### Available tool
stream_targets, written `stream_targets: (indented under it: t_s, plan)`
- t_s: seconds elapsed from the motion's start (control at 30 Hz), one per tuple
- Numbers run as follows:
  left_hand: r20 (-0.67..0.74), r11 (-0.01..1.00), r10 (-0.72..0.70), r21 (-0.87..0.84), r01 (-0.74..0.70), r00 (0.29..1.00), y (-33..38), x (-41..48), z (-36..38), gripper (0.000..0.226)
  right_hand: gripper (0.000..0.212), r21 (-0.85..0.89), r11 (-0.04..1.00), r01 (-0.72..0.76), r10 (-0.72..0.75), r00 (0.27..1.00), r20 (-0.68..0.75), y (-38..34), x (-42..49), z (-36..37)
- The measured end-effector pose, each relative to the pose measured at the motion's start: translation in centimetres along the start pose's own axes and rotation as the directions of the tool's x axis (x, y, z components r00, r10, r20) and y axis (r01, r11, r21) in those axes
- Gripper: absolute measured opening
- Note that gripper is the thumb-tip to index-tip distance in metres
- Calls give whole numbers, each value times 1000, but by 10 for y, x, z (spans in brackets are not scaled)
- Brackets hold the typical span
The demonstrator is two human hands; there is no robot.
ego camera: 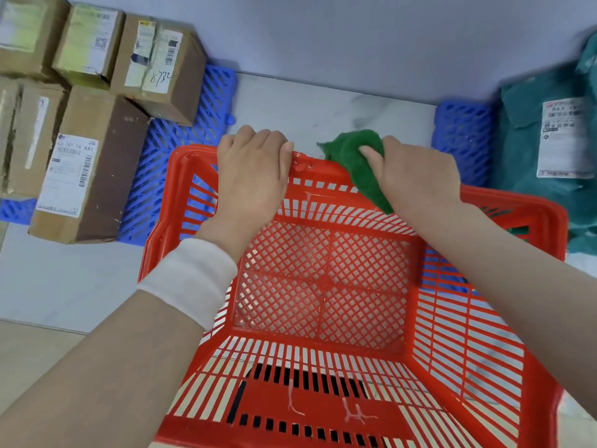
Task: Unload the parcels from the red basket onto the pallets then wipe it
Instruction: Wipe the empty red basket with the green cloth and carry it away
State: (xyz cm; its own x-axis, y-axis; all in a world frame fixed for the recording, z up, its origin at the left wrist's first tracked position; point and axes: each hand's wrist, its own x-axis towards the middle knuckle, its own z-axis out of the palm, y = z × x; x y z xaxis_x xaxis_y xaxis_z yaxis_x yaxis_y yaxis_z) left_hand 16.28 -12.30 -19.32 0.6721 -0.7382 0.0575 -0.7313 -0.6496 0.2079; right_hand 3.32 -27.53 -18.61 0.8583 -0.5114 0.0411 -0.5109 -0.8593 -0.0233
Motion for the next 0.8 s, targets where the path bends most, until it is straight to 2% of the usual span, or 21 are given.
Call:
stream_targets:
  t_s: [0.07,0.13,0.23,0.33,0.43,0.57,0.67,0.8]
  plan:
    - [-2,1000,0,-1,0,1000,0,-1,0,44,53,74,996,-59,58,998,17,-15,8,7]
    - [-2,1000,12,2,-12,1000,-1,-2,-1,39,48,222,975,-3,5,1000,-10,-38,11,9]
    - [12,1000,24,15,-24,1000,-2,-3,-3,37,43,267,956,125,-115,992,-50,-50,6,11]
    - [18,1000,30,2,-30,999,-1,-3,-3,37,43,252,933,258,-270,963,17,-27,-1,3]
    - [14,1000,21,-3,-21,1000,-1,-3,-2,38,49,52,914,402,-405,911,75,7,-11,-10]
    - [6,1000,11,-4,-11,1000,0,-2,-1,39,51,-91,924,373,-363,926,105,27,-21,-14]
    - [-5,1000,15,-11,-15,1000,-1,-2,0,39,53,-30,954,298,-294,951,90,-5,-13,-5]
    - [-13,999,34,4,-34,999,-2,-3,1,40,52,72,952,298,-300,954,21,-31,-7,5]
